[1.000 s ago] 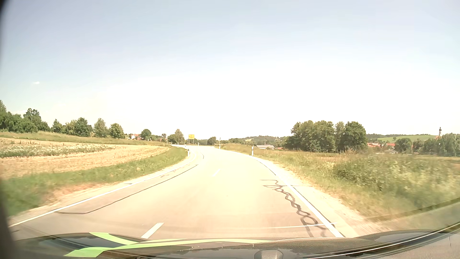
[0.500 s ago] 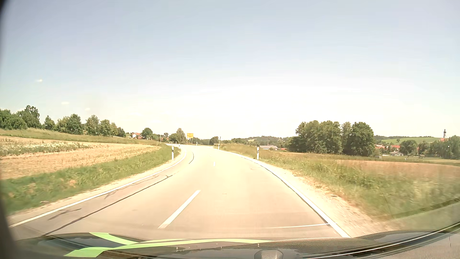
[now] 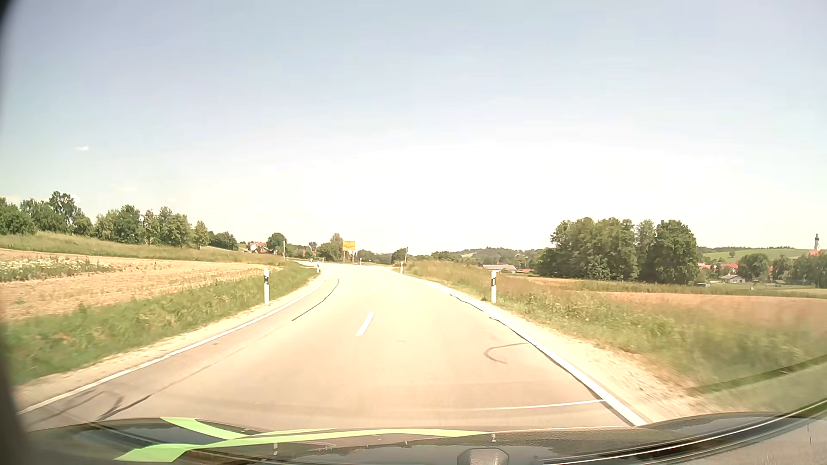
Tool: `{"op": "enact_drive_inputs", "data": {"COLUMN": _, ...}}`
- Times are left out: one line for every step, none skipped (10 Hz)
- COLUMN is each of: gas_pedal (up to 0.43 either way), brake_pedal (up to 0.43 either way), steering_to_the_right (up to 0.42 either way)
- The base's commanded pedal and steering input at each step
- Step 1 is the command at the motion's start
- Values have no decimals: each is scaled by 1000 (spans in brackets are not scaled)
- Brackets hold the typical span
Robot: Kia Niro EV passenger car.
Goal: Follow the waypoints while adhering to traffic rules and regulations
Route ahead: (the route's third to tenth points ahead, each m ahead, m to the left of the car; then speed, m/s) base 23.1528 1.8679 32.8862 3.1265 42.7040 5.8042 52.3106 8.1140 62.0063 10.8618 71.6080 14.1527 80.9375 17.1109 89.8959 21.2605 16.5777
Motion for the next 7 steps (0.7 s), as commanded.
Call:
{"op": "enact_drive_inputs", "data": {"gas_pedal": 209, "brake_pedal": 0, "steering_to_the_right": -29}}
{"op": "enact_drive_inputs", "data": {"gas_pedal": 209, "brake_pedal": 0, "steering_to_the_right": -28}}
{"op": "enact_drive_inputs", "data": {"gas_pedal": 220, "brake_pedal": 0, "steering_to_the_right": -28}}
{"op": "enact_drive_inputs", "data": {"gas_pedal": 220, "brake_pedal": 0, "steering_to_the_right": -28}}
{"op": "enact_drive_inputs", "data": {"gas_pedal": 220, "brake_pedal": 0, "steering_to_the_right": -31}}
{"op": "enact_drive_inputs", "data": {"gas_pedal": 220, "brake_pedal": 0, "steering_to_the_right": -33}}
{"op": "enact_drive_inputs", "data": {"gas_pedal": 220, "brake_pedal": 0, "steering_to_the_right": -33}}
